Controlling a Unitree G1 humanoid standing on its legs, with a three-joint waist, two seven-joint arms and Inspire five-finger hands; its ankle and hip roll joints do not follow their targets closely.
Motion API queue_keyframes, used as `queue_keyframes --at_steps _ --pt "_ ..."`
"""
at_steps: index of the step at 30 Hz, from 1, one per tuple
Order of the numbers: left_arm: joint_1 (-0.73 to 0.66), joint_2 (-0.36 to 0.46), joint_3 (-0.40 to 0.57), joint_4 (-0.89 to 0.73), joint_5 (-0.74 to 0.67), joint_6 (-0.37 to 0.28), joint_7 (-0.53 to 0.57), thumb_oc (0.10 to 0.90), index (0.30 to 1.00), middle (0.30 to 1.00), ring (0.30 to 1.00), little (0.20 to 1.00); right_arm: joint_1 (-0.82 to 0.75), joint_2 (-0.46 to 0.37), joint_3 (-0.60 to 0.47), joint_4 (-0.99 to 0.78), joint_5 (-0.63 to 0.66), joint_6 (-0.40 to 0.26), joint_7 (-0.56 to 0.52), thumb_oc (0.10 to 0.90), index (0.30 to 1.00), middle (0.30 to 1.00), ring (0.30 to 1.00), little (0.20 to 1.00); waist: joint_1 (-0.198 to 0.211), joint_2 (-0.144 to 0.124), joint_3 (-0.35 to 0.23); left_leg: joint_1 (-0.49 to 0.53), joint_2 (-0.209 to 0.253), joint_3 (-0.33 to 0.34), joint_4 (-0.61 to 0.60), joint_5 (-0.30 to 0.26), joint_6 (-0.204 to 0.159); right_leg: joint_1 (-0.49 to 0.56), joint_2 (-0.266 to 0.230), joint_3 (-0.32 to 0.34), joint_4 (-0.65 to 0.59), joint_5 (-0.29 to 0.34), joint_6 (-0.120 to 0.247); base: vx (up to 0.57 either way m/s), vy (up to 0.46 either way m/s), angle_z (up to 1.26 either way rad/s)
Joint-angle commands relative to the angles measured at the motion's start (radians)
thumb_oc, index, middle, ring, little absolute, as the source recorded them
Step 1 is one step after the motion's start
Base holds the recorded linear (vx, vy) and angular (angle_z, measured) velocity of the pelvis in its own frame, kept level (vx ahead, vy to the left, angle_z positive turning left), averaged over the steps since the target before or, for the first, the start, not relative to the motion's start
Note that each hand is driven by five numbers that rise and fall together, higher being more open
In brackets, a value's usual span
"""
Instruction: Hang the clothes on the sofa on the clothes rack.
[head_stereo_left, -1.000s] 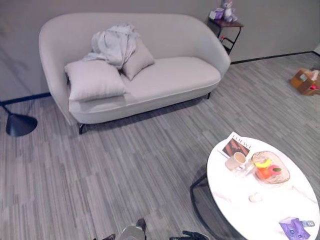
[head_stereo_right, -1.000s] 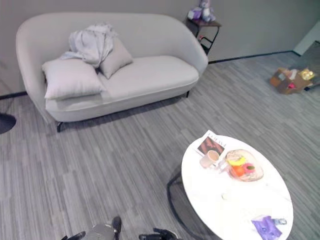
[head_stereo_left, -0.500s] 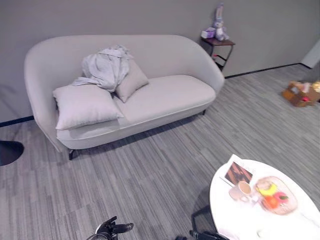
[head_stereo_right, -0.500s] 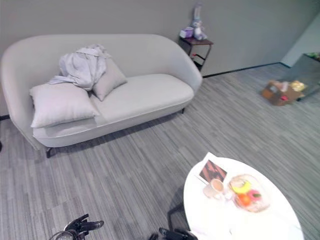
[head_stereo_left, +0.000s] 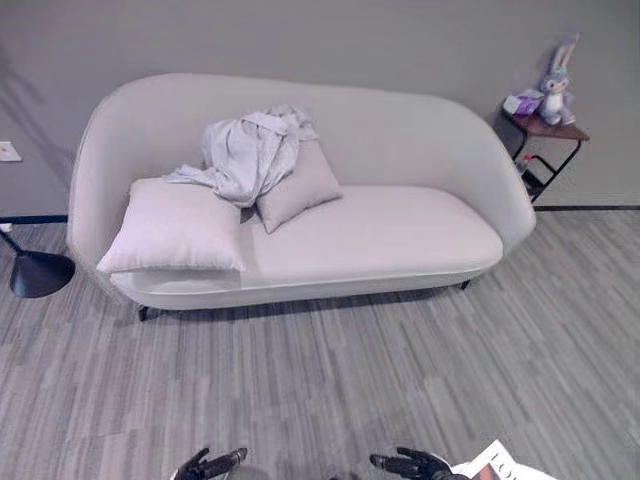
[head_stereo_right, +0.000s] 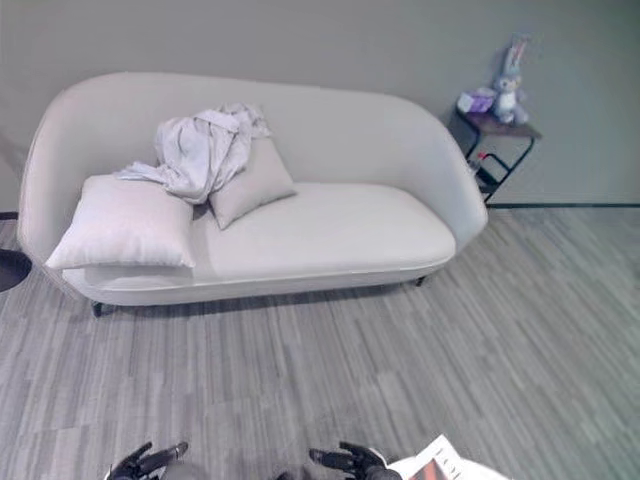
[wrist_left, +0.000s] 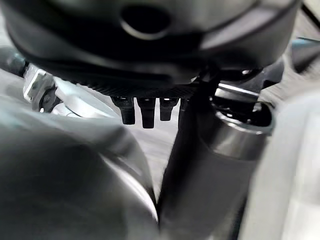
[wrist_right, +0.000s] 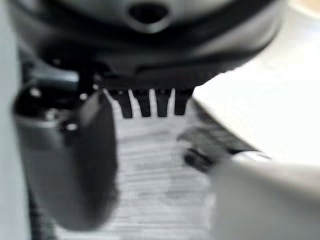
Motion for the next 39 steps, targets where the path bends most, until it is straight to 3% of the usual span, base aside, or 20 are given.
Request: queue_keyframes --at_steps 1,2,3,5,7,10,12,15,16,18,20,22,23,25,28,29,31,32,33,39 --pt "-0.009 -0.02 -0.031 0.034 -0.016 -0.026 0.029 0.8 0.9 0.9 0.9 0.9 -0.018 -0.056 -0.046 -0.049 0.042 -0.026 -0.025 0.8 0.9 0.9 0.9 0.9 0.028 0.03 0.018 0.021 -0.134 0.028 -0.475 -0.018 0.016 0.016 -0.105 -0.014 0.012 -0.053 0.151 0.34 0.163 -0.03" --pt "-0.006 -0.025 -0.027 0.035 -0.024 -0.025 0.028 0.8 0.9 0.9 0.9 0.9 -0.022 -0.055 -0.057 -0.056 0.058 -0.03 -0.028 0.8 0.9 0.9 0.9 0.9 0.035 0.04 0.011 0.021 -0.151 0.046 -0.591 0.02 0.014 0.027 -0.099 -0.008 0.012 -0.065 0.158 0.41 0.205 -0.04" --pt "0.005 -0.032 -0.022 0.043 -0.03 -0.024 0.026 0.8 0.9 0.9 0.9 0.9 -0.023 -0.051 -0.067 -0.063 0.072 -0.04 -0.035 0.8 0.9 0.9 0.9 0.9 0.046 0.063 0.002 -0.001 -0.156 0.056 -0.721 0.113 -0.005 0.048 -0.072 -0.005 0.012 -0.09 0.16 0.41 0.202 0.0" --pt "0.017 -0.044 -0.003 0.062 -0.062 -0.024 0.026 0.8 0.9 0.9 0.9 0.9 -0.028 -0.043 -0.08 -0.064 0.083 -0.053 -0.048 0.8 0.9 0.9 0.9 0.9 0.07 0.073 -0.001 -0.037 -0.167 0.05 -0.907 0.187 -0.023 0.095 -0.055 0.004 0.012 -0.129 0.157 0.51 0.197 -0.01" --pt "0.018 -0.055 0.026 0.084 -0.126 -0.018 0.027 0.8 0.9 0.9 0.9 0.9 -0.033 -0.031 -0.088 -0.07 0.094 -0.051 -0.058 0.8 0.9 0.9 0.9 0.9 0.078 0.062 -0.002 -0.088 -0.171 0.042 -0.926 0.188 -0.042 0.143 -0.047 0.019 0.012 -0.164 0.15 0.42 0.151 -0.27" --pt "0.042 -0.056 0.089 0.096 -0.19 -0.011 0.026 0.8 0.9 0.9 0.9 0.9 -0.023 -0.002 -0.085 -0.111 0.102 -0.05 -0.059 0.8 0.9 0.9 0.9 0.9 0.09 0.053 -0.031 -0.05 -0.17 0.064 -0.895 0.25 -0.01 0.217 -0.033 0.04 0.023 -0.186 0.151 0.46 0.225 -0.33" --pt "0.04 -0.041 0.095 0.099 -0.182 -0.011 0.044 0.8 0.9 0.9 0.9 0.9 -0.011 0.009 -0.086 -0.14 0.096 -0.051 -0.07 0.8 0.9 0.9 0.9 0.9 0.09 0.028 -0.042 -0.052 -0.182 0.068 -0.824 0.225 0.007 0.215 -0.063 0.035 0.089 -0.198 0.163 0.38 0.235 -0.21" --pt "0.036 -0.019 0.054 0.047 -0.108 -0.023 0.07 0.8 0.9 0.9 0.9 0.9 -0.001 0.003 -0.074 -0.232 0.066 -0.06 -0.084 0.8 0.9 0.9 0.9 0.9 0.082 -0.006 -0.068 -0.003 -0.223 0.095 -0.81 0.166 0.046 0.178 -0.137 0.023 0.237 -0.09 0.219 0.34 0.325 -0.16" --pt "0.03 -0.003 0.008 0.004 -0.039 -0.024 0.075 0.8 0.9 0.9 0.9 0.9 -0.009 -0.006 -0.069 -0.277 0.061 -0.063 -0.088 0.8 0.9 0.9 0.9 0.9 0.065 -0.001 -0.07 0.065 -0.251 0.115 -0.845 0.131 0.079 0.097 -0.192 0.017 0.425 0.01 0.248 0.38 0.494 -0.26" --pt "0.013 0.014 -0.034 -0.005 0.007 -0.017 0.08 0.8 0.9 0.9 0.9 0.9 -0.032 -0.007 -0.065 -0.339 0.084 -0.068 -0.085 0.8 0.9 0.9 0.9 0.9 0.037 0.023 -0.054 0.156 -0.273 0.12 -0.891 0.101 0.11 0.02 -0.248 0.001 0.618 0.121 0.268 0.28 0.433 -0.1" --pt "0.003 0.023 -0.053 -0.012 0.027 -0.005 0.075 0.8 0.9 0.9 0.9 0.9 -0.038 0.001 -0.045 -0.431 0.069 -0.067 -0.089 0.8 0.9 0.9 0.9 0.9 0.004 0.053 -0.039 0.227 -0.271 0.11 -0.924 0.076 0.122 -0.064 -0.277 -0.019 0.744 0.111 0.258 0.23 0.269 -0.07" --pt "0.002 0.019 -0.057 -0.05 0.041 -0.011 0.084 0.8 0.9 0.9 0.9 0.9 -0.02 -0.028 -0.005 -0.594 -0.054 -0.063 -0.113 0.8 0.9 0.9 0.9 0.9 -0.033 0.068 -0.019 0.255 -0.268 0.074 -0.926 0.06 0.114 -0.142 -0.229 -0.012 0.684 0.012 0.216 0.19 0.082 0.22" --pt "0.003 0.018 -0.057 -0.05 0.041 -0.011 0.084 0.8 0.9 0.9 0.9 0.9 -0.017 -0.029 -0.005 -0.598 -0.055 -0.06 -0.114 0.8 0.9 0.9 0.9 0.9 -0.035 0.069 -0.019 0.257 -0.268 0.072 -0.926 0.06 0.113 -0.139 -0.229 -0.014 0.683 0.011 0.216 0.16 -0.01 0.66" --pt "0.0 -0.008 -0.079 -0.099 0.071 -0.032 0.1 0.8 0.9 0.9 0.9 0.9 0.046 -0.114 -0.035 -0.838 -0.254 -0.078 -0.201 0.8 0.9 0.9 0.9 0.9 -0.079 0.071 0.001 0.269 -0.278 0.018 -0.926 0.055 0.089 -0.151 -0.14 0.042 0.379 -0.049 0.197 0.19 -0.07 1.0" --pt "-0.012 -0.033 -0.096 -0.067 0.105 -0.033 0.099 0.8 0.9 0.9 0.9 0.9 0.078 -0.163 -0.053 -0.953 -0.367 -0.095 -0.238 0.8 0.9 0.9 0.9 0.9 -0.103 0.06 0.005 0.281 -0.294 -0.029 -0.926 0.032 0.083 -0.169 -0.116 0.126 0.232 -0.031 0.206 0.13 -0.043 1.08" --pt "-0.009 -0.052 -0.073 -0.051 0.106 -0.039 0.115 0.8 0.9 0.9 0.9 0.9 0.129 -0.222 -0.051 -1.096 -0.53 -0.111 -0.268 0.8 0.9 0.9 0.9 0.9 -0.105 0.047 0.005 0.304 -0.303 -0.043 -0.926 0.013 0.086 -0.144 -0.113 0.16 0.187 -0.02 0.215 0.15 -0.043 0.93" --pt "-0.003 -0.058 -0.058 -0.042 0.112 -0.048 0.121 0.8 0.9 0.9 0.9 0.9 0.142 -0.259 -0.039 -1.144 -0.618 -0.113 -0.27 0.8 0.9 0.9 0.9 0.9 -0.101 0.041 -0.002 0.3 -0.308 -0.041 -0.926 0.011 0.086 -0.128 -0.113 0.152 0.151 -0.01 0.214 0.08 -0.053 1.13" --pt "0.031 -0.071 -0.027 -0.028 0.119 -0.05 0.114 0.8 0.9 0.9 0.9 0.9 0.148 -0.356 -0.006 -1.248 -0.802 -0.136 -0.267 0.8 0.9 0.9 0.9 0.9 -0.088 0.04 -0.016 0.302 -0.303 -0.04 -0.926 0.003 0.078 -0.092 -0.108 0.136 0.109 -0.002 0.217 0.08 -0.062 0.97" --pt "0.045 -0.073 -0.018 -0.022 0.124 -0.054 0.11 0.8 0.9 0.9 0.9 0.9 0.148 -0.394 0.008 -1.29 -0.859 -0.152 -0.26 0.8 0.9 0.9 0.9 0.9 -0.081 0.039 -0.022 0.295 -0.301 -0.044 -0.926 0.008 0.076 -0.088 -0.105 0.134 0.09 0.007 0.216 0.08 -0.063 0.27" --pt "0.095 -0.074 0.031 0.006 0.093 -0.059 0.096 0.8 0.9 0.9 0.9 0.9 0.159 -0.495 0.061 -1.407 -0.994 -0.193 -0.228 0.8 0.9 0.9 0.9 0.9 -0.061 0.041 -0.044 0.296 -0.292 -0.07 -0.926 0.006 0.065 -0.047 -0.096 0.114 0.037 0.014 0.214 0.06 -0.033 -0.08"
